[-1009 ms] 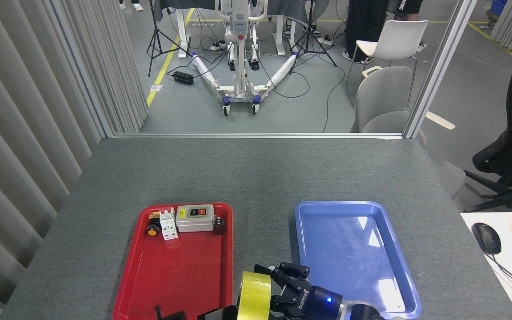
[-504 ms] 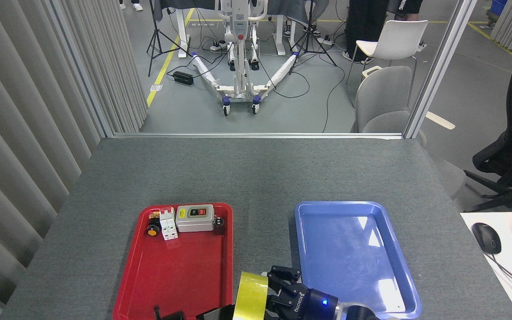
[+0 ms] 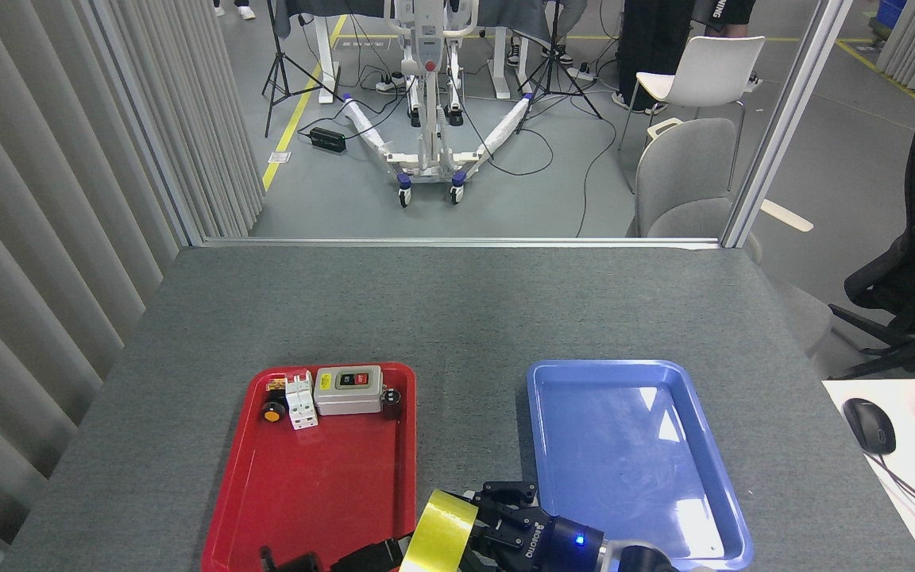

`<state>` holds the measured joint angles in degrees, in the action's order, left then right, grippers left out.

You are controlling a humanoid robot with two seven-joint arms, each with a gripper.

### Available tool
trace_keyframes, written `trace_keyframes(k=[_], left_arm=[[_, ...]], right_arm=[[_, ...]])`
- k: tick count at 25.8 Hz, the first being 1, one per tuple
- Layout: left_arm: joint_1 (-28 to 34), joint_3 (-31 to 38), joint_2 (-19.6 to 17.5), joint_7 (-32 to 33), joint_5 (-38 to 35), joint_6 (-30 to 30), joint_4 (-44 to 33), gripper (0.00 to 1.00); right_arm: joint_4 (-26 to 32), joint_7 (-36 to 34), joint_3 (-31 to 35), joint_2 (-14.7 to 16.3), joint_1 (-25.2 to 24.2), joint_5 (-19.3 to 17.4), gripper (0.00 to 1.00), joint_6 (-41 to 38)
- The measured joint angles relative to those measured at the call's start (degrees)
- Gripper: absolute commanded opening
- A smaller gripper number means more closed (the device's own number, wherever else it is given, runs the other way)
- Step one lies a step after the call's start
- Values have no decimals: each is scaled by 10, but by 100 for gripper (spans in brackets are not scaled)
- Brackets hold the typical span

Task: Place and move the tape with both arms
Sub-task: 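Grasp the tape with the right gripper and release it from the left gripper, then carry the tape with the right gripper into the blue tray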

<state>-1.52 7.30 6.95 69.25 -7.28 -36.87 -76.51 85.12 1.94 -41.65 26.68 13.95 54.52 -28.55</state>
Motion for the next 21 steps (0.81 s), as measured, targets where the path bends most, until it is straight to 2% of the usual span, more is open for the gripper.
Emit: trace_keyframes(k=[10,13,16,18,21], left_arm=[[0,23,0,0,3,-4,-1,100],[0,35,0,-26,-4,-4,-3,100],[0,48,0,-109,-42,2,-12,100],[0,53,0,-199,-105,24,-27,100],[0,45,0,-374,-252,121,-57,100]], right_arm=[[2,-6,2,5,0,-2,30,-4],[7,-7,8,7,0,-5,30,-23],[11,-8,49,9,-11,-8,30,-66],[14,-9,100,9,-35,-8,29,-106],[22,-4,194,8,-82,-9,30,-144]])
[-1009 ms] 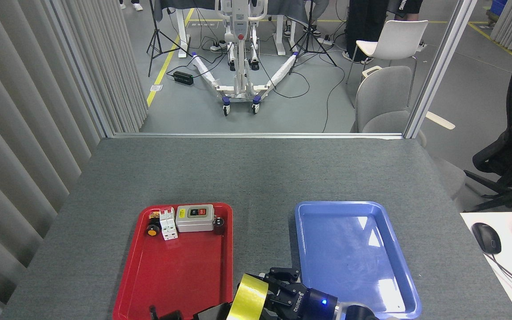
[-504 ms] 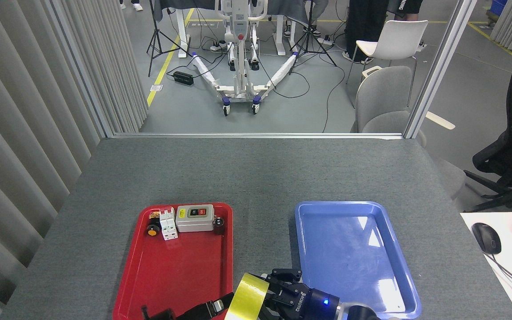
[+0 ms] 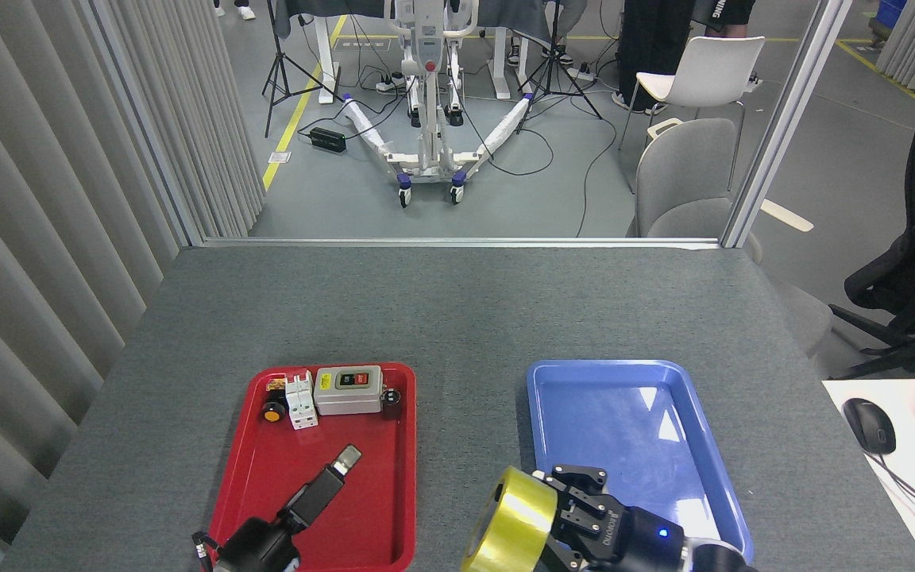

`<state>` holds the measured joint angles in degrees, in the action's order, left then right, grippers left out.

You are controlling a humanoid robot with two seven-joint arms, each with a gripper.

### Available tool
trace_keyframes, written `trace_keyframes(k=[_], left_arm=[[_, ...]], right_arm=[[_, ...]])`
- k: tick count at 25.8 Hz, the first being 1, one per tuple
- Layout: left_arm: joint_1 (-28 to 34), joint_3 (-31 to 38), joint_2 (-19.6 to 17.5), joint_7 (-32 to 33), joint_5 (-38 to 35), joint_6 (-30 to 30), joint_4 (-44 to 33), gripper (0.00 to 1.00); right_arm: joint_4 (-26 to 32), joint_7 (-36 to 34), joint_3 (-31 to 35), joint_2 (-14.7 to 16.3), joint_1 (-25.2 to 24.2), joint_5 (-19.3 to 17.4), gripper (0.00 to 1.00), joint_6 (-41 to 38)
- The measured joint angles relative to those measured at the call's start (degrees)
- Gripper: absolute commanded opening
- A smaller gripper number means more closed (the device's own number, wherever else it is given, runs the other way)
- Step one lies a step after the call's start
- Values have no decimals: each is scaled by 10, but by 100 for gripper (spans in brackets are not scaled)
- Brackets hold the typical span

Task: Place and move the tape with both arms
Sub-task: 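Carry the tape with the right gripper into the blue tray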

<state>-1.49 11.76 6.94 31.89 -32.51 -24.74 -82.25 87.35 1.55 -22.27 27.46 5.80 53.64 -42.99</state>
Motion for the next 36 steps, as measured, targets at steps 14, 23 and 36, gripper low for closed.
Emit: trace_keyframes(k=[14,23,36], left_arm=[[20,-160,-23,-289,-480,310,-106,100],[52,-154,-38,-408,-489,261,-105,100],[52,-156,-55,-437,-491,259,-75,100]], right_arm=[[3,299,363,-154,-49,83,29,122],[-65,390,254,-70,50,110,30,385],[-249,456,-43,11,230,-59,28,581]])
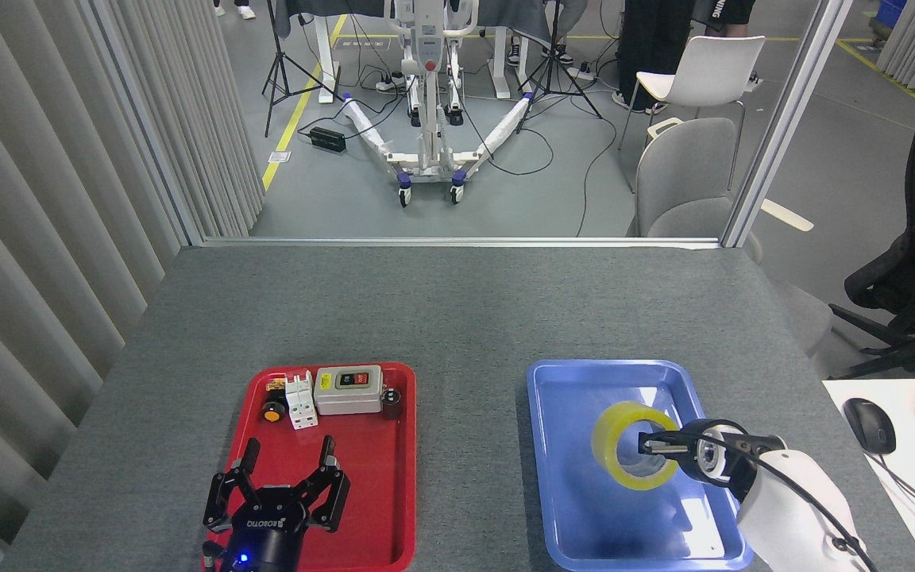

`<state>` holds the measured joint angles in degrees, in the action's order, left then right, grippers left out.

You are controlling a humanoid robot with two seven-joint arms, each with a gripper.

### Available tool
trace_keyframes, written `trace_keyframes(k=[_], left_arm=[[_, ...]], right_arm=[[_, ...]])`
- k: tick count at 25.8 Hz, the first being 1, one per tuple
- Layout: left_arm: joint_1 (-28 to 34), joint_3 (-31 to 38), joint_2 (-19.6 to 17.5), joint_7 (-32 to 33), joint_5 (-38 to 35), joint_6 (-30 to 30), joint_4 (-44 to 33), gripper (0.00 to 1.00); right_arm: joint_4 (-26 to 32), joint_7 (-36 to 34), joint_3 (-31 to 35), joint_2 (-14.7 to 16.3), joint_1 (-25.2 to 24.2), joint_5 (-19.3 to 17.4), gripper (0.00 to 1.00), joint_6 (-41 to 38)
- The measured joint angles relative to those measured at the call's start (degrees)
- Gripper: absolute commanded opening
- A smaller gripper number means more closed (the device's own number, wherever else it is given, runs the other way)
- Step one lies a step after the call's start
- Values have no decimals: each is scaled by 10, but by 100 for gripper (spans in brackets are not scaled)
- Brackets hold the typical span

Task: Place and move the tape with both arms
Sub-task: 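Carry the tape with the right gripper into the blue tray, then lower the tape flat in the blue tray and open the right gripper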

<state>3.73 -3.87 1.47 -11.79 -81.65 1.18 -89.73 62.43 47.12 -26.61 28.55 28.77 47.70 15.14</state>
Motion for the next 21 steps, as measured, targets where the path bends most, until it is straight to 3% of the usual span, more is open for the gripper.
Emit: trace_keyframes(k=[4,7,11,21], left_arm=[[-3,-1,-14,-1,0,-1,2,100],[-6,-1,-19,-2,0,-2,2,100],[-6,-1,-20,-2,0,-3,0,100],[-12,0,-20,-5,0,-2,-5,100]], right_arm=[[-18,6,-72,10,29,-71,28,42],[-24,9,-94,15,46,-96,30,53],[-29,1,-101,18,57,-104,45,57],[-37,-7,-102,18,62,-101,48,67]])
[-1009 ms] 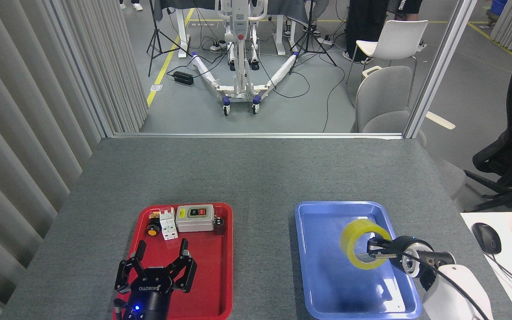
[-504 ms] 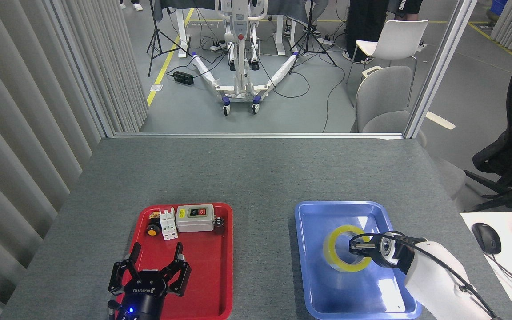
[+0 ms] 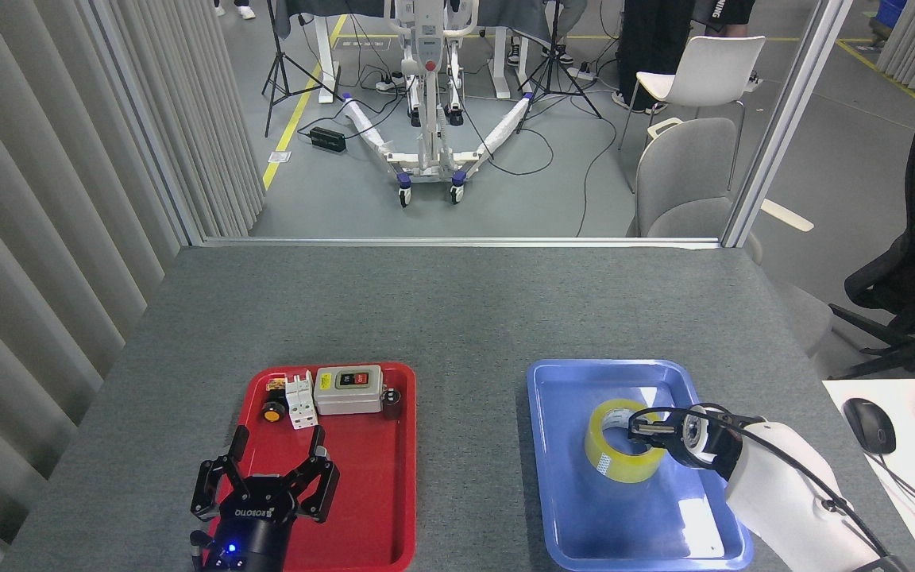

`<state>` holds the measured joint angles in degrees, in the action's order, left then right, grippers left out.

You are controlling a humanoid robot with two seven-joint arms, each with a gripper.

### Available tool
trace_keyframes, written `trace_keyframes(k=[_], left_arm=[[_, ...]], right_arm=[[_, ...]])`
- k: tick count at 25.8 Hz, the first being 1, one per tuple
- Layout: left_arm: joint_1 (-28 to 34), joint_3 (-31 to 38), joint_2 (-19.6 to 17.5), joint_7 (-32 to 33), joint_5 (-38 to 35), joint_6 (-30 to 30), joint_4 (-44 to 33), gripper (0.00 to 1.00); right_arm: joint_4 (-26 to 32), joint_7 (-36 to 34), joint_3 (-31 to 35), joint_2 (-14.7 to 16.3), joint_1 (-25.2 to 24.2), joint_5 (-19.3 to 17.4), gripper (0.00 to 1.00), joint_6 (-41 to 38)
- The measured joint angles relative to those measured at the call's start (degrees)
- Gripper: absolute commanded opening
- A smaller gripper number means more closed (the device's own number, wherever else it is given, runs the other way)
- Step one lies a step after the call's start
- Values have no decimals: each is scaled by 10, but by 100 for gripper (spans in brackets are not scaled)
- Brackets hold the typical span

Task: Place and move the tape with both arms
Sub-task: 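Lower the tape flat in the blue tray and open the right gripper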

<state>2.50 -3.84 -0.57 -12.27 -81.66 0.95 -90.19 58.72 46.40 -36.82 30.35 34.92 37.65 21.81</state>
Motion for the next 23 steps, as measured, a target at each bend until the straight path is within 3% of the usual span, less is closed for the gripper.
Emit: trace_keyframes(k=[5,10,13,16,19,23], left_arm=[[-6,0,0,0,0,0,0,100],[-8,0,-1,0,0,0,1,100],[-12,0,-1,0,0,0,1,100],[-15,1,-1,1,0,0,1,100],[-16,1,-1,1,0,0,1,100],[-17,0,-1,1,0,1,2,100]], right_arm=[[0,0,1,-1,-1,2,50,1],[31,-6,8,-2,-6,15,66,1],[69,-37,23,8,-19,38,83,0],[111,-55,68,12,-54,95,96,-8],[169,-66,137,3,-122,180,98,-32],[252,-135,248,-41,-219,271,98,-93]])
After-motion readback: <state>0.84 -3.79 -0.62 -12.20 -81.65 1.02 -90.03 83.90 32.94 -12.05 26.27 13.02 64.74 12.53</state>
